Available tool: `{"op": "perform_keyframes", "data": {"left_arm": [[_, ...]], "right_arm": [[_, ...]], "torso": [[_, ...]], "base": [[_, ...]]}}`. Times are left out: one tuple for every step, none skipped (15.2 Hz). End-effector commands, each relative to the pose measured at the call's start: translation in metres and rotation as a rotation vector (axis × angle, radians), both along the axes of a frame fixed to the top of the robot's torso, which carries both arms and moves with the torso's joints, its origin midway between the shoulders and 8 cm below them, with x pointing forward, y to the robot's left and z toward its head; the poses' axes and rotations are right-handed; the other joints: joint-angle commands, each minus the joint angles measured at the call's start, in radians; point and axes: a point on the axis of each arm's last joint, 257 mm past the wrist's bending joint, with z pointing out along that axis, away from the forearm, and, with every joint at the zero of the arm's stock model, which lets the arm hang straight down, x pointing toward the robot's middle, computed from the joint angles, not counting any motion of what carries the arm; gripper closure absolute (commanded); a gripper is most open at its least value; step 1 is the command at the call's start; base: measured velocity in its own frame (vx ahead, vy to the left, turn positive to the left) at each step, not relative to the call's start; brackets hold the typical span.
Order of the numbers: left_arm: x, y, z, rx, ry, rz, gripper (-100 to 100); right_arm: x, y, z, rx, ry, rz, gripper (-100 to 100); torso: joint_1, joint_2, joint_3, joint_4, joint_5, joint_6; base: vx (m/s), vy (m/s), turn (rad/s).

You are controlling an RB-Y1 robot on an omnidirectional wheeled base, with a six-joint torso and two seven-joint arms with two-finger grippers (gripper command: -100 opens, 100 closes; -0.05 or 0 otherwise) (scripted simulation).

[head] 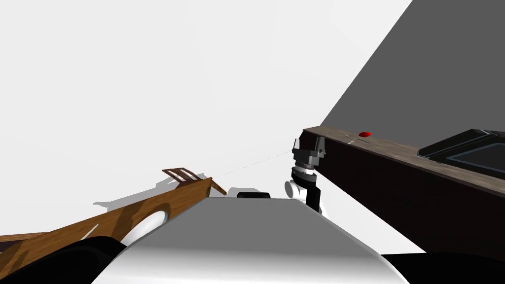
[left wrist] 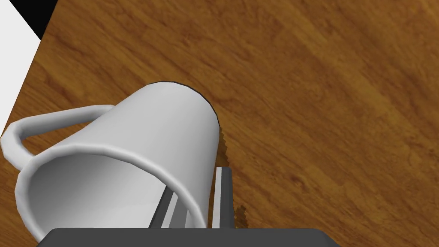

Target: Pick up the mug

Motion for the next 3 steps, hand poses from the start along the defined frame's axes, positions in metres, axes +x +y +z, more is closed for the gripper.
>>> {"op": "perform_keyframes", "data": {"left_arm": [[-0.0001,0.0086,0.0108,-0.001,0.004,-0.001,100],[-0.0001,0.011,0.014,-0.001,0.006,-0.002,100],[-0.0005,0.0074,0.0086,0.001,0.005,-0.003,100]], "right_arm": [[0.0,0.0,0.0,0.0,0.0,0.0,0],[0.0,0.0,0.0,0.0,0.0,0.0,0],[0.0,0.0,0.0,0.0,0.0,0.0,0]], "torso": [[0.0,0.0,0.0,0.0,0.0,0.0],[-0.001,0.0,0.0,0.0,0.0,0.0],[-0.001,-0.001,0.0,0.0,0.0,0.0]], "base": [[0.019,-0.065,0.029],[0.019,-0.057,0.028],[0.01,-0.03,0.007]]}}
